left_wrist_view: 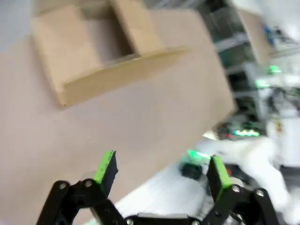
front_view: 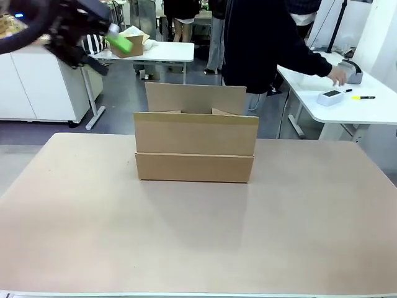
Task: Pack the gift set into the box.
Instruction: Place both hands on the side flaps of the Package Box and spread them outward.
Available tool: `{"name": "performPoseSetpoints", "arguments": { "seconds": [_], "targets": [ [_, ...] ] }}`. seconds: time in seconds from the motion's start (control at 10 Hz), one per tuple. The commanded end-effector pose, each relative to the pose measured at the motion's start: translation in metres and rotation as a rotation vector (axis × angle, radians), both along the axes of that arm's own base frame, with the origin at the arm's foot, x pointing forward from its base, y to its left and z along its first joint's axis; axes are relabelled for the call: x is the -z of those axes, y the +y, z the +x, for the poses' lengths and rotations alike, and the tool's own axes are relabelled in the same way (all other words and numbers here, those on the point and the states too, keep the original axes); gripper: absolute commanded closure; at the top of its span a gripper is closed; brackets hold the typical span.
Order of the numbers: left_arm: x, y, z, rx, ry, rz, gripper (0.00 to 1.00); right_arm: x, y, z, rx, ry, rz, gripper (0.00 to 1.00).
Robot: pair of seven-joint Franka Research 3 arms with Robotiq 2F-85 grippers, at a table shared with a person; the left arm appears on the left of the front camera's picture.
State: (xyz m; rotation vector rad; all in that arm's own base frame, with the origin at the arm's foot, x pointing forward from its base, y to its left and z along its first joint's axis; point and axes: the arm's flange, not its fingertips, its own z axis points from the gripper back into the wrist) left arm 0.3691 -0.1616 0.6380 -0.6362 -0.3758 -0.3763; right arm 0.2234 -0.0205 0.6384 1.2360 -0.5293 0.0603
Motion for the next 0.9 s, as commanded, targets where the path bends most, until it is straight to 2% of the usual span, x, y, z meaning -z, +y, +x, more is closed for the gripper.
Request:
{"name": "performPoseSetpoints", "arguments": {
  "seconds": [0.0,0.1,0.2,0.4,0.5,0.6,0.8],
  "targets": [
    [-0.005,-0.030,0.047,-0.097,0.067,0.227,0.00,-0.002,0.002,0.005,-0.013,-0.030,0.010,0.00],
    [0.004,-0.062,0.077,-0.156,0.013,0.381,0.00,-0.002,0.002,0.005,-0.013,-0.030,0.010,0.00],
    [0.021,-0.085,0.097,-0.160,0.023,0.487,0.00,-0.002,0.002,0.005,-0.013,-0.030,0.010,0.00],
    [0.049,-0.118,0.121,-0.149,0.055,0.570,0.00,-0.002,0.002,0.005,-0.013,-0.030,0.010,0.00],
    [0.037,-0.112,0.115,0.011,0.203,0.275,0.00,-0.002,0.002,0.005,-0.013,-0.030,0.010,0.00],
    [0.060,-0.103,0.104,-0.148,-0.016,0.531,0.00,-0.002,0.002,0.005,-0.013,-0.030,0.010,0.00],
    [0.060,-0.103,0.104,-0.148,-0.016,0.531,0.00,-0.002,0.002,0.005,-0.013,-0.030,0.010,0.00]
  ]
}}
